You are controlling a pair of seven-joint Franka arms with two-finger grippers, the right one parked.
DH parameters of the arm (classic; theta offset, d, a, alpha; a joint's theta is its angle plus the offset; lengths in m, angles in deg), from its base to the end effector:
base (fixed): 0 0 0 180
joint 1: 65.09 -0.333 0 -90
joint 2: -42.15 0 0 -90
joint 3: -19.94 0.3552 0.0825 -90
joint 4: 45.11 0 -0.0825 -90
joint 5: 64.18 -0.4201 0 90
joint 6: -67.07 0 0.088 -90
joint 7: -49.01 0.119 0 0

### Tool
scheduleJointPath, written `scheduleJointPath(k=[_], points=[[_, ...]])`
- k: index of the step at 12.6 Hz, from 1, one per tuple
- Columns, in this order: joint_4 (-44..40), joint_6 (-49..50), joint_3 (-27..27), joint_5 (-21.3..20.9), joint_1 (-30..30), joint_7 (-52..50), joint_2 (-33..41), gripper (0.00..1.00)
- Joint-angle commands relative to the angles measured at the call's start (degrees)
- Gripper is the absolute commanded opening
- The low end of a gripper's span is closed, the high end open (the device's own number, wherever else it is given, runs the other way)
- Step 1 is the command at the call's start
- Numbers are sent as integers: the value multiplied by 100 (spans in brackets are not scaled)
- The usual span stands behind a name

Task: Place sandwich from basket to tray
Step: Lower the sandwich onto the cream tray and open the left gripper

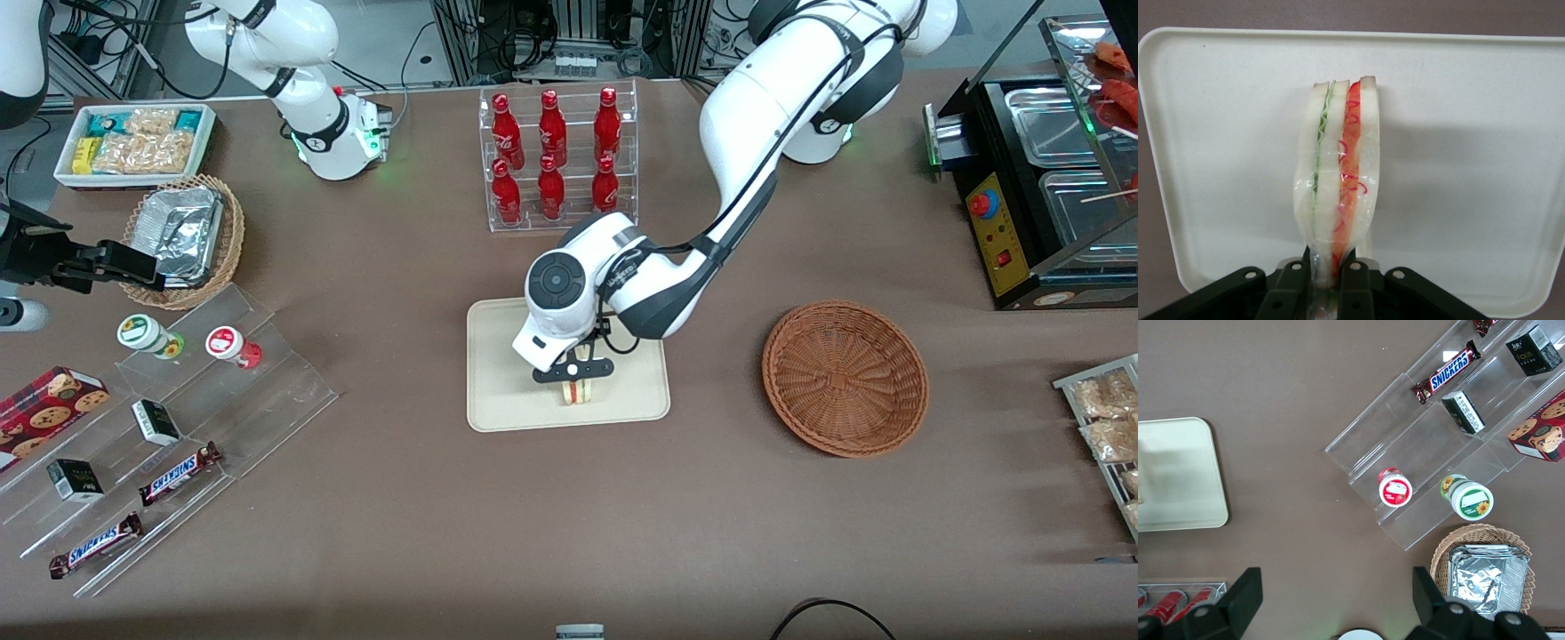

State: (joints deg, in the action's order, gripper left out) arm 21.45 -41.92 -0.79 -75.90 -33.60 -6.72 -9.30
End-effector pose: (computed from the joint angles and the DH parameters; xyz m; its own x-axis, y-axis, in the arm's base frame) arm 0.5733 -0.5731 0.2602 0.9854 0.0976 -0.1394 0.0937 -0.9950 -0.0344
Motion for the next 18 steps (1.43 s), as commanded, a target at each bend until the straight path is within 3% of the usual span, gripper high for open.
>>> scheduleJointPath(k=[1,6,7,8,18], points=[[-319,124,79,-102,121,-175,-138,0],[-310,-43,79,-102,156,-483,-243,1],[-310,-95,79,-102,156,-510,-269,38],[-301,-105,79,-94,156,-501,-270,98],[-328,493,61,-32,-177,53,530,100]])
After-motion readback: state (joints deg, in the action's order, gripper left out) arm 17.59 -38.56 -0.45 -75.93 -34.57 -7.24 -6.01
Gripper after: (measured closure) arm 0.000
